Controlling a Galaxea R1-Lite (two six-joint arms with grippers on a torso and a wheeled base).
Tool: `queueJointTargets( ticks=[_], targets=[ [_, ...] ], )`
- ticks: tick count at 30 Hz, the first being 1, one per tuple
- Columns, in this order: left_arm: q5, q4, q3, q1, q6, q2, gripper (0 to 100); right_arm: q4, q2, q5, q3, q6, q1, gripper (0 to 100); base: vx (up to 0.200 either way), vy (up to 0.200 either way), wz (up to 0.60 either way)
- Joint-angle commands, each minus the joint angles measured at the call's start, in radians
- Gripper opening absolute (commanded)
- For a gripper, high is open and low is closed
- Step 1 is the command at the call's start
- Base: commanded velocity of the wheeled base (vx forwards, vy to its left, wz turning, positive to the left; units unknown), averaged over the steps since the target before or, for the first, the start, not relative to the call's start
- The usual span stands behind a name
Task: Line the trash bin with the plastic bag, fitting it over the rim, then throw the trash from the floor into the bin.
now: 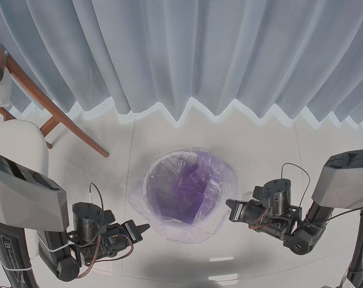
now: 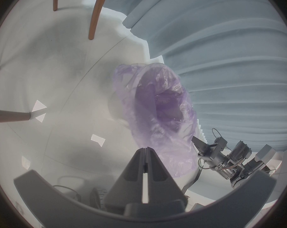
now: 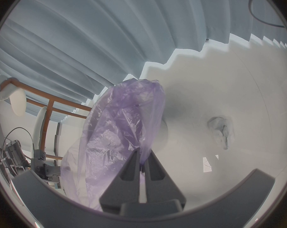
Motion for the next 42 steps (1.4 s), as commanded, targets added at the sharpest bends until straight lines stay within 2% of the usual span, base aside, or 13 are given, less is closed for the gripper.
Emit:
queueJointTargets(
  ticks=[1, 5, 12, 17, 25, 28, 29, 34, 37, 42],
  targets=[
    [0.003, -0.003, 0.031, -0.007, 0.004, 0.014, 0, -0.014, 0.002, 0.002, 0.038, -0.007, -0.007, 0, 0.0, 0.0, 0.0],
    [0.007, -0.009, 0.067, -0.008, 0.01, 0.022, 0, -0.052, 0.008, 0.008, 0.094, -0.013, -0.009, 0, 0.0, 0.0, 0.0],
    [-0.011, -0.003, -0.068, 0.016, -0.033, -0.02, 0, -0.069, 0.03, 0.008, 0.078, -0.021, -0.007, 0, 0.0, 0.0, 0.0],
    [-0.011, -0.011, -0.071, 0.007, -0.033, -0.01, 0, -0.07, 0.039, 0.008, 0.074, -0.028, -0.006, 0, 0.0, 0.0, 0.0],
    [-0.008, -0.002, 0.073, -0.026, -0.027, -0.159, 0, -0.084, 0.04, 0.007, 0.075, -0.03, -0.006, 0, 0.0, 0.0, 0.0],
    [-0.003, -0.008, 0.115, -0.042, -0.021, -0.164, 0, -0.103, 0.053, 0.007, 0.081, -0.03, -0.004, 0, 0.0, 0.0, 0.0],
    [0.007, -0.011, 0.118, -0.037, -0.023, -0.158, 100, -0.123, 0.068, 0.007, 0.084, -0.031, -0.003, 0, 0.0, 0.0, 0.0],
    [0.009, -0.008, 0.084, -0.037, -0.032, -0.112, 100, -0.152, 0.079, 0.0, 0.089, -0.033, 0.0, 0, 0.0, 0.0, 0.0],
    [0.017, -0.003, -0.045, -0.033, -0.023, 0.01, 100, -0.156, 0.074, -0.001, 0.1, -0.034, 0.003, 0, 0.0, 0.0, 0.0],
    [0.017, -0.002, -0.146, -0.034, -0.021, 0.129, 100, -0.166, 0.07, -0.001, 0.104, -0.034, 0.002, 0, 0.0, 0.0, 0.0]
  ],
)
